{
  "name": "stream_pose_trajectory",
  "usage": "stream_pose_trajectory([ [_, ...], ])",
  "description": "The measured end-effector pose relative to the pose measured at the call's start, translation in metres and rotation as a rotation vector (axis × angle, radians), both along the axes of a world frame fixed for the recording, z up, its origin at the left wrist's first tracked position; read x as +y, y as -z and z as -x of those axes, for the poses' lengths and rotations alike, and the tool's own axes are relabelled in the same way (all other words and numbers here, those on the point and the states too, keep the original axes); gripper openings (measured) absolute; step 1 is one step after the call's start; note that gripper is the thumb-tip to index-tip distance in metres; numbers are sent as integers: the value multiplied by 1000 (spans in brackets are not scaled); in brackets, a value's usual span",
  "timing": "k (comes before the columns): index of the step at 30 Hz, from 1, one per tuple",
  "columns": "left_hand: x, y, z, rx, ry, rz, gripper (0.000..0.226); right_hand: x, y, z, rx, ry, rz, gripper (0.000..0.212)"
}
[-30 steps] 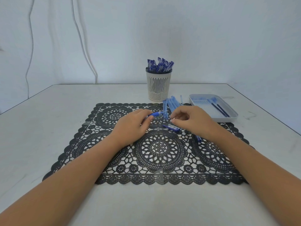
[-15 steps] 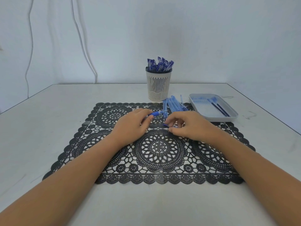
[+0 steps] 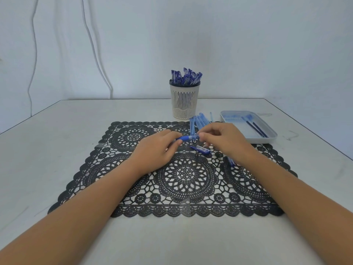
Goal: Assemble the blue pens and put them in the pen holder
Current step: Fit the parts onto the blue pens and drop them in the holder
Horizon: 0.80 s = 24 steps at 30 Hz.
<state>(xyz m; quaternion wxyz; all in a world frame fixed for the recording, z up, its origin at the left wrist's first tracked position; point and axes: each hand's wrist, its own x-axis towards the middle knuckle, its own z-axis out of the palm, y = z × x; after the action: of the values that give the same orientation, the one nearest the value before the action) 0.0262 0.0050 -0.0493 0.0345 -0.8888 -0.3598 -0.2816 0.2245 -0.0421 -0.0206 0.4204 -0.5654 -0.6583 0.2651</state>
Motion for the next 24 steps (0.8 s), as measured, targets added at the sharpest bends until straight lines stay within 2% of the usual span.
stream_pose_trajectory([
  [4, 2, 0, 2, -36, -70, 64, 33, 10, -3, -18, 279, 126, 31, 16],
  [7, 2, 0, 2, -44, -108, 81, 31, 17, -7, -34, 484, 290, -14, 18],
  [9, 2, 0, 1, -62, -136, 85, 29, 19, -10, -43, 570, 402, -76, 17],
  [11, 2, 0, 1, -79, -165, 90, 29, 20, -11, -50, 569, 496, -153, 15],
  [13, 2, -1, 1, -93, -180, 93, 29, 20, -8, -51, 419, 560, -233, 11],
  [19, 2, -1, 0, -83, -182, 101, 29, 23, 14, -33, -348, 435, -377, 13],
  [21, 3, -1, 0, -76, -181, 104, 29, 26, 18, -29, -560, 406, -362, 18],
  [24, 3, 0, 0, -63, -179, 110, 29, 29, 21, -25, -781, 305, -260, 25],
])
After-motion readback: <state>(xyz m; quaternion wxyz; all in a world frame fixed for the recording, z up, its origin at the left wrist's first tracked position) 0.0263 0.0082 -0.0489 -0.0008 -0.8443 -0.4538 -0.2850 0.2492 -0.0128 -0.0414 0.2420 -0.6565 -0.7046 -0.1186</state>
